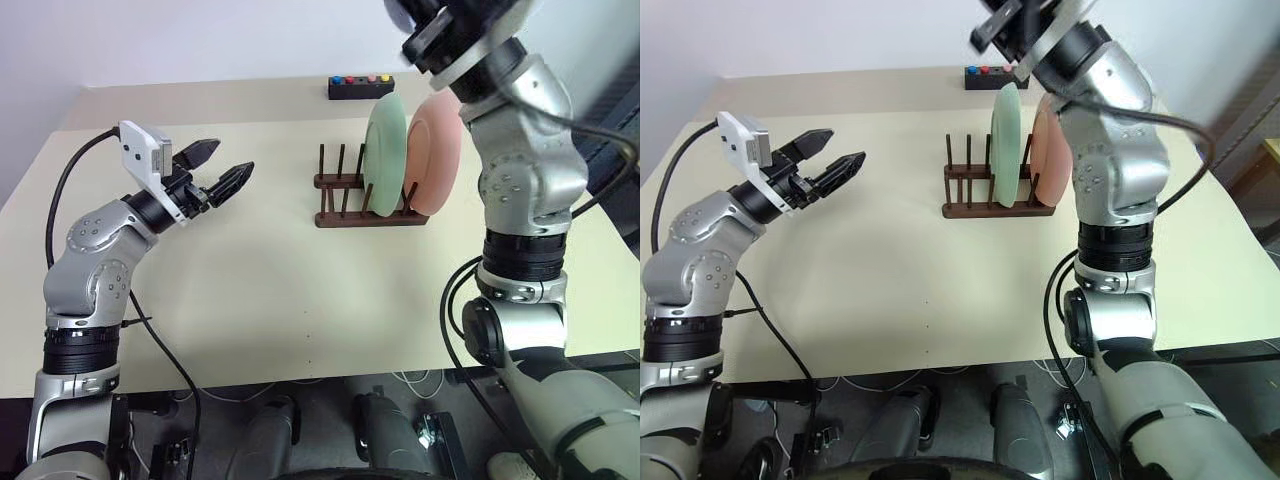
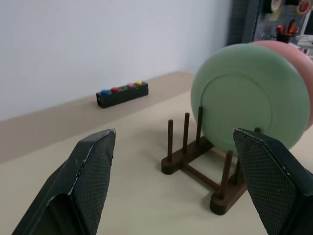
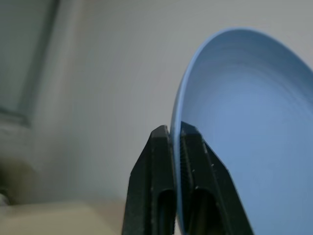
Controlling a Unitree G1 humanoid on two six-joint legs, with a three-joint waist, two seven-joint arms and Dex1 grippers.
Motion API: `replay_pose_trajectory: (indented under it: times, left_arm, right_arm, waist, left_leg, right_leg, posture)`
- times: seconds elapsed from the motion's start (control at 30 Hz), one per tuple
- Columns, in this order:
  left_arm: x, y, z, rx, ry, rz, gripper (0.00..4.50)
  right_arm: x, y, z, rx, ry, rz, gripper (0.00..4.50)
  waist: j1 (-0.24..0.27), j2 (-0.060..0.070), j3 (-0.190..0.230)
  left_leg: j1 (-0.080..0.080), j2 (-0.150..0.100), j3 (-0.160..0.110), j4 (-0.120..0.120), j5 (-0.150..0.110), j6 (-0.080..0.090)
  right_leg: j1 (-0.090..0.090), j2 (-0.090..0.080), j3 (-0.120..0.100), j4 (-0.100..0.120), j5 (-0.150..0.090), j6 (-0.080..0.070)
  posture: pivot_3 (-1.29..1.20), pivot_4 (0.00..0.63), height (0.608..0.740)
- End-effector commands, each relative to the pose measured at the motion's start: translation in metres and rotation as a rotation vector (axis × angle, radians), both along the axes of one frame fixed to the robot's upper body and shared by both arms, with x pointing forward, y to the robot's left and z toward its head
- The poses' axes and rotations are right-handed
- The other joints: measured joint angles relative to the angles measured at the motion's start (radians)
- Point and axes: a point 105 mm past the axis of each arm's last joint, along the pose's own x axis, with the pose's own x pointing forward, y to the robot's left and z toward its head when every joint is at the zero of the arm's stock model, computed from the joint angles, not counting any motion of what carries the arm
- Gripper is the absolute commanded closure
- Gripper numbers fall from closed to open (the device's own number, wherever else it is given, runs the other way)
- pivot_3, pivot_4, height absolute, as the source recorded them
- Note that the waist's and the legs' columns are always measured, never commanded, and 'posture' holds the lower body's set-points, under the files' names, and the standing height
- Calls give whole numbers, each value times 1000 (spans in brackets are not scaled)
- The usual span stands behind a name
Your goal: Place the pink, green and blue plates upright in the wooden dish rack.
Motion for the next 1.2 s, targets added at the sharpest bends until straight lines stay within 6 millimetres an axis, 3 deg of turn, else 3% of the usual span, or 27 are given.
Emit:
replay_pose_trajectory:
  times: [0.03,0.17,0.3,0.5,0.9,1.2]
  left_arm:
    - [-7,-6,8,15,-55,-24,592]
    - [-7,-6,6,15,-48,-34,592]
    - [-10,-6,8,60,-89,-50,592]
    - [-19,1,0,105,-69,-106,592]
    - [-23,11,-4,93,-45,-102,592]
    - [-24,8,-6,86,-45,-97,592]
  right_arm:
    - [-22,-4,15,116,83,227,4500]
    - [-17,-12,16,237,233,344,4500]
    - [0,-13,-10,309,450,441,4500]
    - [7,-4,-41,295,575,445,4500]
    - [10,16,-69,293,683,433,4500]
    - [27,3,-77,333,686,301,4500]
  waist:
    - [0,0,0]
    - [-1,0,0]
    - [-4,0,0]
    - [-7,1,0]
    - [-6,1,0]
    - [-6,1,0]
  left_leg:
    - [0,0,0,0,0,0]
    - [-1,0,0,-1,0,0]
    - [-1,0,1,-1,0,0]
    - [-3,0,2,-2,0,0]
    - [-9,0,3,-1,1,1]
    - [-10,0,3,0,1,1]
  right_leg:
    - [0,0,0,0,0,0]
    - [-2,0,0,0,0,0]
    - [-2,0,0,0,0,0]
    - [-5,0,1,0,0,0]
    - [-12,0,3,3,0,0]
    - [-14,0,3,3,1,0]
  posture:
    - [0,150,740]
    - [0,150,740]
    - [0,150,740]
    - [0,150,740]
    - [0,150,740]
    - [0,150,740]
